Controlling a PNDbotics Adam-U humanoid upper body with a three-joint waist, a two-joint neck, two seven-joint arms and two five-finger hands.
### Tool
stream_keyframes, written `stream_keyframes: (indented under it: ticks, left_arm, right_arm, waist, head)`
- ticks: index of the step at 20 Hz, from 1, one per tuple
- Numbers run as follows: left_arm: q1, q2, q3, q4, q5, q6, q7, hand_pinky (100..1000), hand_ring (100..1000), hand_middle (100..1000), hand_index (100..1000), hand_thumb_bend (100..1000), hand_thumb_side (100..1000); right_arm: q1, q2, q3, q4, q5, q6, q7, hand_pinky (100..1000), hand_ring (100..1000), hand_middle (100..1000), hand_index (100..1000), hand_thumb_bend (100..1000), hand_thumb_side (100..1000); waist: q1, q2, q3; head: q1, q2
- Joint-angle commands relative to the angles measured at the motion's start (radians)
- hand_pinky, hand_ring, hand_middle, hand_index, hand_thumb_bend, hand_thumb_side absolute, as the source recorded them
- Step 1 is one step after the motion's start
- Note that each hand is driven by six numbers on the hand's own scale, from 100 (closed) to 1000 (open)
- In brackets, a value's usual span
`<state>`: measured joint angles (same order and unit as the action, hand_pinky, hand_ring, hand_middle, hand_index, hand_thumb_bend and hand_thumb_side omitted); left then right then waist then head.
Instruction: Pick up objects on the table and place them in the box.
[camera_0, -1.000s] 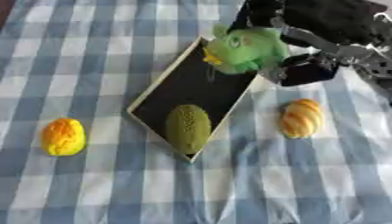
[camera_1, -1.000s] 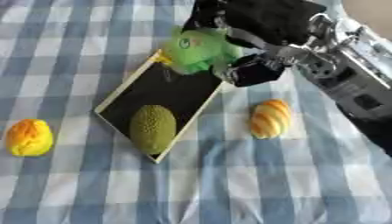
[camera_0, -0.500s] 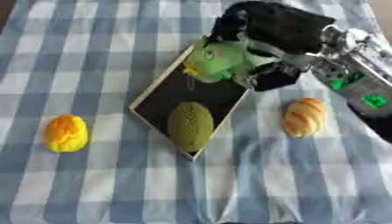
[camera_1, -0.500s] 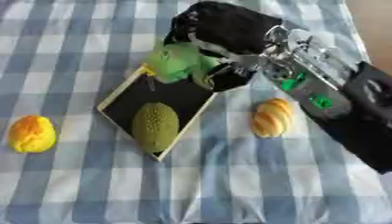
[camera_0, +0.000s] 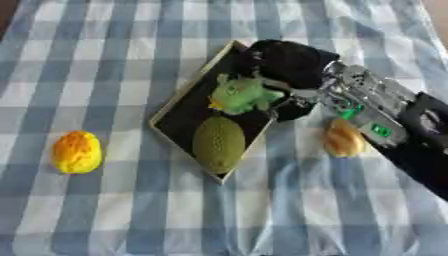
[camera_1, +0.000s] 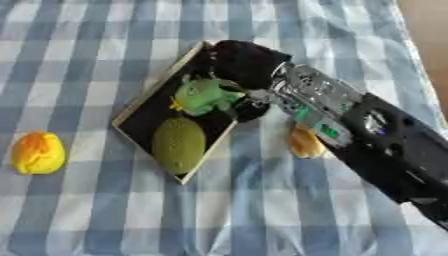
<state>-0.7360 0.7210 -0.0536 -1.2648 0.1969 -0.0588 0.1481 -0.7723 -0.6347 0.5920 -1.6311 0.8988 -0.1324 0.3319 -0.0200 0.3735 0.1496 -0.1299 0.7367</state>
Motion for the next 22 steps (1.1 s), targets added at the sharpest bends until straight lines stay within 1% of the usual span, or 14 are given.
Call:
stream_keyframes:
  ticks: [1, 3, 4, 5, 7, 10, 16, 19, 21, 22]
  left_arm:
    - [-0.008, 0.024, 0.003, -0.012, 0.0, -0.002, -0.003, 791, 900, 824, 888, 353, 800]
    - [-0.007, 0.025, 0.003, -0.012, 0.0, -0.001, -0.003, 791, 900, 823, 887, 352, 800]
    - [-0.007, 0.026, 0.003, -0.012, 0.0, -0.001, -0.003, 791, 900, 823, 887, 352, 800]
    - [-0.007, 0.027, 0.003, -0.012, 0.0, -0.001, -0.002, 791, 901, 823, 888, 352, 801]
    - [-0.006, 0.028, 0.004, -0.012, 0.0, -0.002, -0.002, 791, 901, 823, 888, 352, 801]
    - [-0.006, 0.028, 0.004, -0.014, 0.002, -0.002, -0.001, 791, 901, 823, 888, 351, 801]
    - [-0.004, 0.031, 0.005, -0.016, 0.005, -0.002, 0.0, 791, 902, 824, 888, 349, 801]
    - [-0.001, 0.033, 0.005, -0.016, 0.006, -0.002, 0.001, 790, 902, 824, 888, 347, 802]
    - [0.002, 0.037, 0.006, -0.017, 0.006, -0.002, 0.001, 790, 902, 824, 888, 347, 801]
    - [0.004, 0.04, 0.008, -0.018, 0.006, -0.003, 0.003, 790, 902, 824, 888, 347, 801]
  right_arm:
    - [-0.006, -0.012, -0.005, -0.002, 0.015, -0.02, 0.004, 913, 921, 878, 884, 312, 224]
    - [-0.003, -0.017, -0.008, -0.008, 0.02, -0.034, 0.019, 923, 951, 902, 902, 319, 364]
    - [0.0, -0.021, -0.012, -0.012, 0.022, -0.039, 0.028, 929, 965, 913, 910, 304, 409]
    - [0.003, -0.024, -0.021, -0.018, 0.023, -0.039, 0.036, 936, 976, 924, 921, 281, 459]
    - [0.009, -0.03, -0.042, -0.03, 0.017, -0.033, 0.045, 942, 988, 936, 934, 206, 550]
    - [0.009, -0.041, -0.071, -0.048, -0.012, -0.028, 0.063, 949, 997, 942, 945, 198, 557]
    - [0.007, -0.076, -0.12, -0.112, -0.043, -0.021, 0.088, 954, 1000, 936, 948, 214, 523]
    - [0.016, -0.105, -0.155, -0.163, -0.078, 0.009, 0.087, 941, 979, 916, 936, 210, 470]
    - [0.035, -0.136, -0.181, -0.214, -0.118, 0.041, 0.085, 934, 969, 913, 933, 178, 466]
    - [0.053, -0.162, -0.197, -0.247, -0.149, 0.058, 0.084, 933, 965, 911, 932, 171, 470]
  waist:
    - [-0.007, -0.029, 0.001]
    - [-0.007, -0.028, 0.0]
    - [-0.007, -0.028, 0.0]
    - [-0.007, -0.028, -0.001]
    - [-0.007, -0.029, -0.002]
    - [-0.007, -0.031, -0.004]
    - [-0.008, -0.036, -0.009]
    - [-0.008, -0.038, -0.012]
    - [-0.008, -0.038, -0.015]
    - [-0.009, -0.039, -0.017]
  head:
    - [0.001, -0.009]
    - [0.002, -0.006]
    - [0.003, -0.005]
    - [0.004, -0.003]
    - [0.006, 0.0]
    - [0.008, 0.002]
    - [0.014, 0.005]
    - [0.016, 0.006]
    - [0.017, 0.008]
    - [0.018, 0.01]
